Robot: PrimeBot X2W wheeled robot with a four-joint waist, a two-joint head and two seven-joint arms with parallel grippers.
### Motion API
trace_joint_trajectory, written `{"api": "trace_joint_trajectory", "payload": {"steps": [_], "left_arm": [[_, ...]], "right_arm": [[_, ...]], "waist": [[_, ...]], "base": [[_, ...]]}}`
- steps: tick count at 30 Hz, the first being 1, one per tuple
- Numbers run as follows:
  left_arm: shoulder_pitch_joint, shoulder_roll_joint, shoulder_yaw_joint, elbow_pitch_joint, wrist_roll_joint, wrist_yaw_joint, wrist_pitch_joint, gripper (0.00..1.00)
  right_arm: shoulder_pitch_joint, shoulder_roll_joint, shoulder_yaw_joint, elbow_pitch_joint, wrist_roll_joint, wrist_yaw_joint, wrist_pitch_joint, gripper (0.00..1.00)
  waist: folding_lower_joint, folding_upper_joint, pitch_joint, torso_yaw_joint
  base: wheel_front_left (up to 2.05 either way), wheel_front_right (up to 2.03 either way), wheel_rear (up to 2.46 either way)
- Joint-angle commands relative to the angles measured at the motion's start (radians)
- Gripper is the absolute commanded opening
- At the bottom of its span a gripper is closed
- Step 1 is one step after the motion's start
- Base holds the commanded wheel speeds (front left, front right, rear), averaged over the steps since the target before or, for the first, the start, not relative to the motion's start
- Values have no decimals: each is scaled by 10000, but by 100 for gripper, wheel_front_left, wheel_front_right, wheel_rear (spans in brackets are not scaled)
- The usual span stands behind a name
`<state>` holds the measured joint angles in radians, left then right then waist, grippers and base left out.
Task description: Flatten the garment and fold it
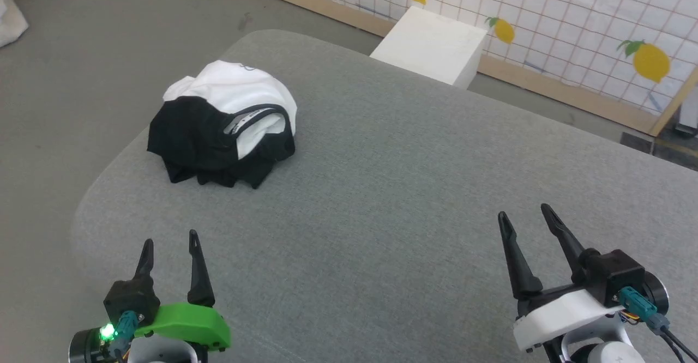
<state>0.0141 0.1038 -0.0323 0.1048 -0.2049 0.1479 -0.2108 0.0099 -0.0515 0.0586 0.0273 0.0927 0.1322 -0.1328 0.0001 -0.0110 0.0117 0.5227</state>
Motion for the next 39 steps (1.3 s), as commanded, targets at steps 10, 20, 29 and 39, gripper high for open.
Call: {"api": "trace_joint_trajectory", "payload": {"steps": [10, 20, 29, 39], "left_arm": [[205, 93, -6, 154, -158, 190, -293, 100], [125, 127, -21, 288, -355, 286, -498, 100], [-2390, 423, 70, 922, -1131, -466, 271, 100], [-6896, 1381, 687, 3233, -2693, -1527, 2568, 100]], "right_arm": [[-185, 11, 96, 77, 196, -14, -235, 100], [-202, 13, 171, 73, 292, -15, -351, 100], [-822, 13, 249, -479, -309, -15, 181, 100], [-2203, -14, 452, -1286, -1181, -15, 741, 100]], "waist": [[-1, 101, -20, 637], [-1, 110, 73, 1149], [-1, 110, 1663, 345], [-1, 110, 4903, -1559]], "base": [[0, 0, 0], [0, 0, 0], [0, 0, 0], [0, 0, 0]]}}
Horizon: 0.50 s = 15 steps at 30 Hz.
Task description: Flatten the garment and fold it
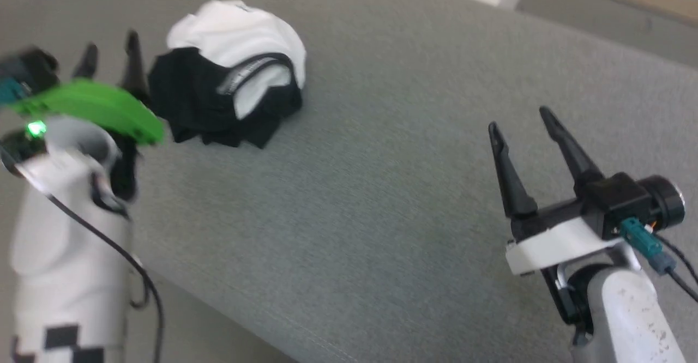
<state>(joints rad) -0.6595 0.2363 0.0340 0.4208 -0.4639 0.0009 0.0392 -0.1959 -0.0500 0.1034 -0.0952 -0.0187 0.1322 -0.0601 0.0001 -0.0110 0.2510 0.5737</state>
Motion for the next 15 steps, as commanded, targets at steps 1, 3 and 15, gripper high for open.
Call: {"api": "trace_joint_trajectory", "payload": {"steps": [1, 3, 15], "left_arm": [[-412, 160, 73, 258, -272, -167, 376, 100], [-881, 376, 191, 627, -573, -281, 1003, 100], [-1216, 1240, 738, 2184, -2059, 158, 5185, 100]], "right_arm": [[-255, -49, 22, -99, -89, -15, 21, 100], [-470, -106, 11, -137, -102, -15, -6, 100], [-949, -80, -48, -124, -35, -15, -372, 100]], "waist": [[-1, 110, 2751, -2236], [-1, 110, 3192, -2543], [-1, 110, 4238, -3687]], "base": [[0, 0, 0], [0, 0, 0], [0, 0, 0]]}}
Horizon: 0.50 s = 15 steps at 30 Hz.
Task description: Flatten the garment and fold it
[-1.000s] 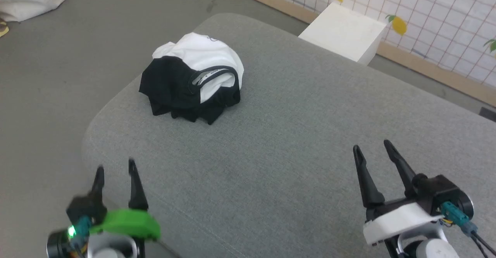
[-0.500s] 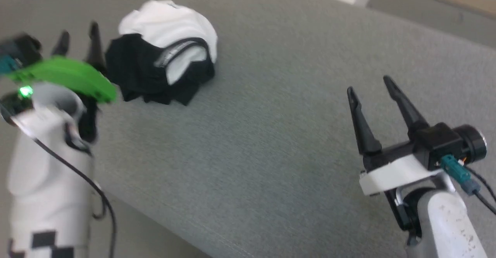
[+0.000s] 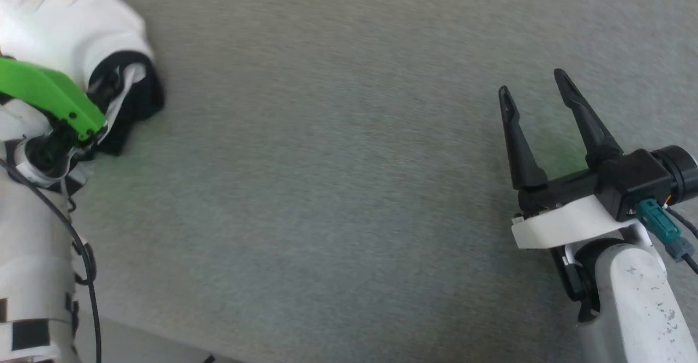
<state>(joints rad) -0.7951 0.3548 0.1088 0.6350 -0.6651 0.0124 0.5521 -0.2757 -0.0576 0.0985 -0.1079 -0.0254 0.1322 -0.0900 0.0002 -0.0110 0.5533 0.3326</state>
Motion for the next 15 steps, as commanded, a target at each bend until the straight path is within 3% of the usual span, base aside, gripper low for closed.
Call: {"api": "trace_joint_trajectory", "payload": {"steps": [1, 3, 4, 5, 6, 8, 10, 15], "left_arm": [[298, 106, -27, 121, -106, 214, 559, 100], [644, 261, -145, 188, -108, 483, 1470, 100], [796, 321, -188, 158, -122, 563, 1820, 92], [975, 390, -228, 43, -126, 643, 2137, 38], [1107, 450, -239, -107, -128, 669, 2281, 0], [1379, 652, -241, -554, -36, 605, 2192, 0], [1578, 989, -184, -1095, 371, 568, 1271, 0], [1776, 1737, -15, -1846, 1604, 521, -1916, 0]], "right_arm": [[-144, 1, 3, 58, 46, -15, -113, 100], [-126, 10, -19, 180, 78, -15, -184, 100], [-114, 14, -34, 237, 97, -15, -219, 100], [-89, 21, -43, 311, 125, -15, -269, 100], [-68, 26, -46, 366, 149, -15, -305, 100], [-5, 37, -33, 515, 200, -15, -395, 100], [56, 48, 0, 679, 288, -15, -493, 100], [382, 66, 18, 1212, 566, -15, -792, 100]], "waist": [[-2, 110, 1170, -1307], [-2, 110, 1018, -1340], [-2, 110, 927, -1345], [-2, 110, 783, -1346], [-2, 110, 670, -1345], [-2, 110, 328, -1340], [-2, 110, -64, -1360], [-2, 110, -1459, -1532]], "base": [[0, 0, 0], [0, 0, 0], [0, 0, 0], [0, 0, 0], [0, 0, 0], [0, 0, 0], [0, 0, 0], [0, 0, 0]]}}
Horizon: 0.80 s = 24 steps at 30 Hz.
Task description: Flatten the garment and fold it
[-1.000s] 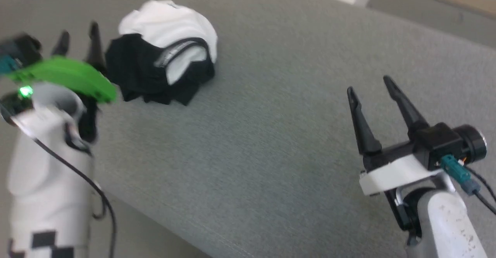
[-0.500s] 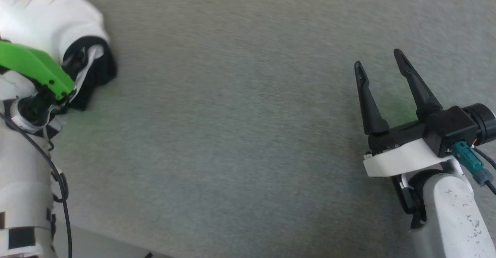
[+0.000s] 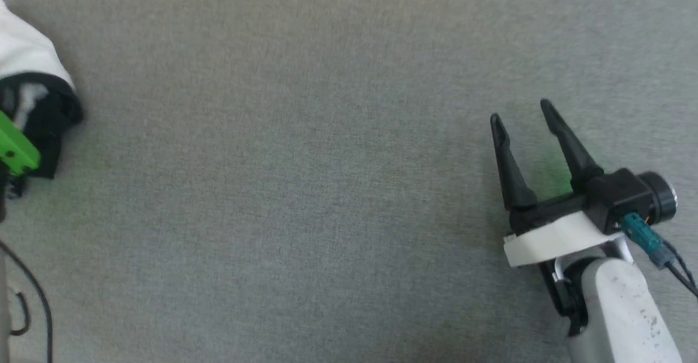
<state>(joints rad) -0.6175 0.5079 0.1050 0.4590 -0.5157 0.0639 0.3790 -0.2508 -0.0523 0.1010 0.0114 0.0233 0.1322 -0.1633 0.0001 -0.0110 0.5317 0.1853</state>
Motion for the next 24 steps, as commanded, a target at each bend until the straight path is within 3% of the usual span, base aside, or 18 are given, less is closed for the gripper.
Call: {"api": "trace_joint_trajectory", "payload": {"steps": [1, 7, 12, 16, 24], "left_arm": [[-17, 279, -5, -143, 288, -35, -661, 0], [-563, 744, -407, -717, 1438, -212, -3201, 0], [-1368, 638, -1144, -1311, 1992, -530, -4065, 0], [-2098, 254, -1841, -1800, 2224, -802, -4238, 0], [-3010, -1391, -3132, -2424, 1937, -1124, -3909, 0]], "right_arm": [[218, 14, -28, 112, 159, -15, -117, 100], [984, 18, -428, 486, 747, -15, -371, 100], [1571, 19, -684, 654, 1040, -15, -455, 100], [1821, 19, -770, 651, 1122, -15, -453, 100], [2070, 19, -757, 523, 1220, -15, -339, 100]], "waist": [[-1, 110, -1542, -105], [-1, 110, -3226, -560], [-1, 110, -4220, -1118], [-1, 110, -4667, -1717], [-1, 110, -4951, -2918]], "base": [[0, 0, 0], [0, 0, 0], [0, 0, 0], [0, 0, 0], [0, 0, 0]]}}
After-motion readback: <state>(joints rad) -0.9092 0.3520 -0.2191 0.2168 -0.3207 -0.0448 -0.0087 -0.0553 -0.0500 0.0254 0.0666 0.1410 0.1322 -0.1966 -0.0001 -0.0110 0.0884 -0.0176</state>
